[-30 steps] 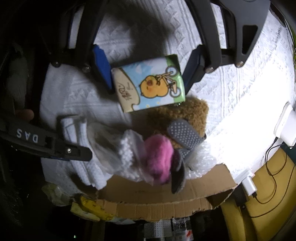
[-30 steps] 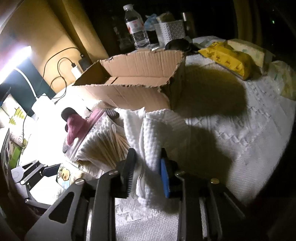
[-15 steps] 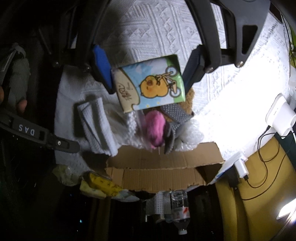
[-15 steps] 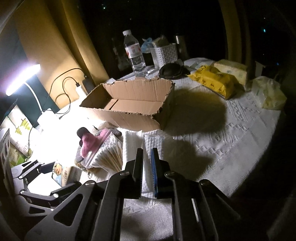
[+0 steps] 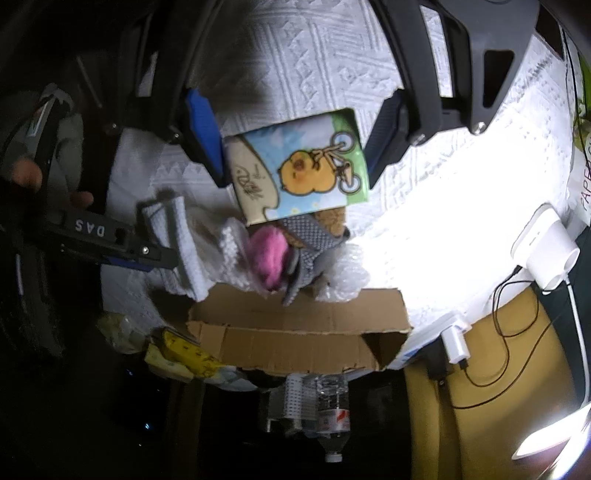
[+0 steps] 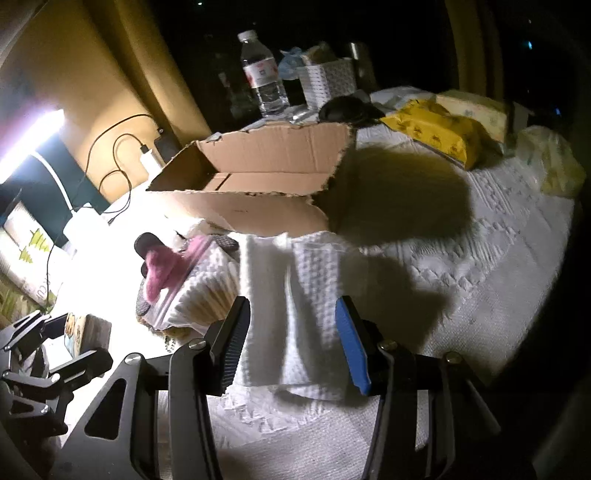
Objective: Organize soft objects
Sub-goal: 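Lift the tissue pack with the left tool while the right tool carries the towel toward the box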
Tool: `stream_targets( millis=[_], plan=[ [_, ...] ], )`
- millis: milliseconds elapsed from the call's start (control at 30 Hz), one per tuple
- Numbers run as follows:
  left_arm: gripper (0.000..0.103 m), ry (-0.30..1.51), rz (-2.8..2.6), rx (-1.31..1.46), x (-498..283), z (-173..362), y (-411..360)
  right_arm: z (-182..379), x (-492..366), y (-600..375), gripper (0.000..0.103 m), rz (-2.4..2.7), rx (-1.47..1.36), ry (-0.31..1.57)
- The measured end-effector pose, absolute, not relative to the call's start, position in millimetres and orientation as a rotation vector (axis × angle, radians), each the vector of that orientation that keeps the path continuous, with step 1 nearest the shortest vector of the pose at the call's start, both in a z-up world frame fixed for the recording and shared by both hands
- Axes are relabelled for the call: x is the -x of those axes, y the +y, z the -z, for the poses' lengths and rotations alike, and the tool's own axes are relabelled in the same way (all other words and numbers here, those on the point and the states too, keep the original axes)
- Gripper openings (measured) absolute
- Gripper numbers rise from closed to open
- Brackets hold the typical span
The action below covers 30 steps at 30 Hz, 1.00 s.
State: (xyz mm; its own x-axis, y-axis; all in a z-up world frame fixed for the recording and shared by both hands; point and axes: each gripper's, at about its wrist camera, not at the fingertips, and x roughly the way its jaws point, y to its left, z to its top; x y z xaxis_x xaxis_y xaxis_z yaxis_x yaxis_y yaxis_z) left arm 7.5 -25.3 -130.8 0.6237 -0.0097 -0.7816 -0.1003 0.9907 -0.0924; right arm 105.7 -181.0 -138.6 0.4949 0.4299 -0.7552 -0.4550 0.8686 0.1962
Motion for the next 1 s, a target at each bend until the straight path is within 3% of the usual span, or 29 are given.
stream_targets(
  millis=[200, 300, 367, 467, 1000],
  plan=[
    [0.071, 0.899, -0.043, 0.14, -9.3, 133.8, -24.6, 135.2, -97.1, -160.3, 0.047, -0.573, 0.098, 0.87],
    [0.071, 0.898, -0.035, 0.141, -9.4, 133.5, -25.0, 145.4, -103.4, -153.3, 0.038, -0.561, 0.114, 0.893],
    [0.071, 0.899, -0.033, 0.143, -9.3, 134.0, -24.2, 150.3, -105.1, -150.4, 0.019, -0.563, 0.12, 0.897],
    [0.071, 0.897, -0.033, 0.148, -8.9, 133.2, -22.4, 154.0, -103.6, -146.5, 0.007, -0.567, 0.141, 0.894],
    [0.071, 0.819, -0.033, 0.109, -12.4, 102.6, -17.9, 53.5, -84.0, -168.8, 0.006, -0.661, 0.027, 0.684]
  ],
)
